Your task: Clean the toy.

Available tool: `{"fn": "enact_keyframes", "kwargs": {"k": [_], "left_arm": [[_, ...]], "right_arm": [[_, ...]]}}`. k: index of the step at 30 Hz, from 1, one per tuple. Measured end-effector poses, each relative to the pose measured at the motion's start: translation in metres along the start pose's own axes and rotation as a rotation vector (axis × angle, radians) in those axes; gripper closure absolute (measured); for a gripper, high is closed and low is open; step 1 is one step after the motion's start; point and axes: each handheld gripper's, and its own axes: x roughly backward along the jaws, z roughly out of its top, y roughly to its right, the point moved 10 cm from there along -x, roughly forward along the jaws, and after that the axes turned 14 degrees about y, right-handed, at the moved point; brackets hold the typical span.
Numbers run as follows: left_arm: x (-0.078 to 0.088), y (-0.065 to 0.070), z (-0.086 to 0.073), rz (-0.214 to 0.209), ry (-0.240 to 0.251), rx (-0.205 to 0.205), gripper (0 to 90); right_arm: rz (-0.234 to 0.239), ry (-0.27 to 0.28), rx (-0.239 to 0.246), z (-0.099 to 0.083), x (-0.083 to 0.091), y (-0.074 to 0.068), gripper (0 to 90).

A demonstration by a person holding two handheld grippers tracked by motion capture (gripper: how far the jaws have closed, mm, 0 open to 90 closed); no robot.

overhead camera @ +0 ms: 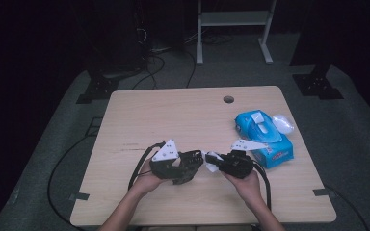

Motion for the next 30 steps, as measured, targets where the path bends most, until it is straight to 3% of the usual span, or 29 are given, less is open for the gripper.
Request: {"fn": "enact_keyframes", "kwargs": {"k": [3, 7, 12, 17, 25, 30], "left_arm": [[-0.003, 0.001, 0.002, 0.007, 0.001, -0.009, 57.7], [-0.010, 0.003, 0.007, -0.006, 0.017, -0.011, 57.7], [-0.013, 0.005, 0.008, -0.012, 0.018, -0.009, 57.6], [-0.007, 0.003, 0.003, -0.002, 0.013, -0.003, 57.7], [-0.004, 0.002, 0.002, 0.002, 0.003, 0.003, 57.8], [0.007, 0.000, -0.004, 0.011, -0.012, 0.015, 57.7]], "right_arm": [[0.052, 0.011, -0.063, -0.001, -0.004, -0.007, 81.4], [0.061, 0.057, -0.104, 0.013, 0.003, -0.008, 81.5], [0.071, 0.099, -0.102, 0.026, 0.009, -0.012, 81.5], [0.095, 0.094, -0.081, 0.028, 0.001, -0.022, 81.4], [0.084, 0.086, -0.084, 0.024, 0.000, -0.018, 81.4], [0.073, 0.045, -0.079, 0.011, -0.007, -0.015, 81.4]]}}
